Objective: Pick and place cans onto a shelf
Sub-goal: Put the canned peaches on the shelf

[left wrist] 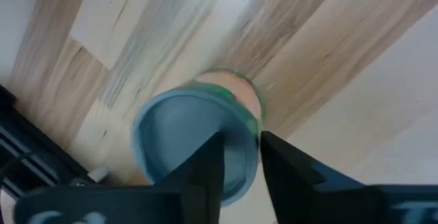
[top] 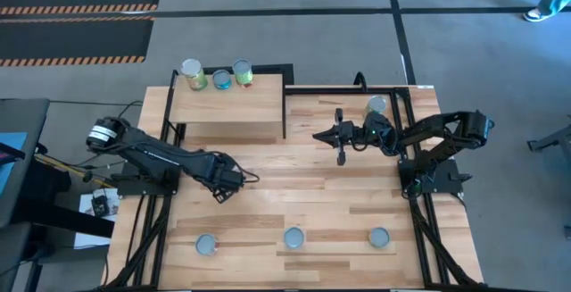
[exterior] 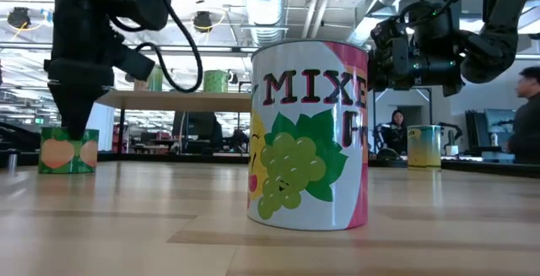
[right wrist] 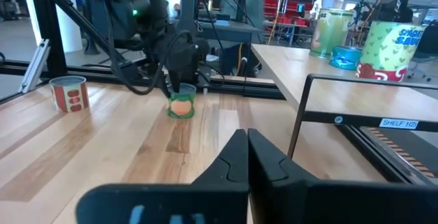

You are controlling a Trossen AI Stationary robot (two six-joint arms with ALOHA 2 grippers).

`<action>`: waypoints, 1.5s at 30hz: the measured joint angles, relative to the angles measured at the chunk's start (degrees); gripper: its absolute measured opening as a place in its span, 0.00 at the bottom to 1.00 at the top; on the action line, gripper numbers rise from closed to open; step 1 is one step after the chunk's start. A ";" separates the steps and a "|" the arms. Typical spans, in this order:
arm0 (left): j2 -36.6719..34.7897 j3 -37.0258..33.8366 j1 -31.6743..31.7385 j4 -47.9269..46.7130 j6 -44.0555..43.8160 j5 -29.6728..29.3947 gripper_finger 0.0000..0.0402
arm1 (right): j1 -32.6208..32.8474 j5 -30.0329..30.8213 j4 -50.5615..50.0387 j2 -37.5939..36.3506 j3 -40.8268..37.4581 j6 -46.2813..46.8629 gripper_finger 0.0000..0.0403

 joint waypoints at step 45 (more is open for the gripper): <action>34.83 82.70 45.13 -14.61 70.51 2.67 0.00 | 0.58 0.20 -1.11 0.04 0.02 0.99 0.02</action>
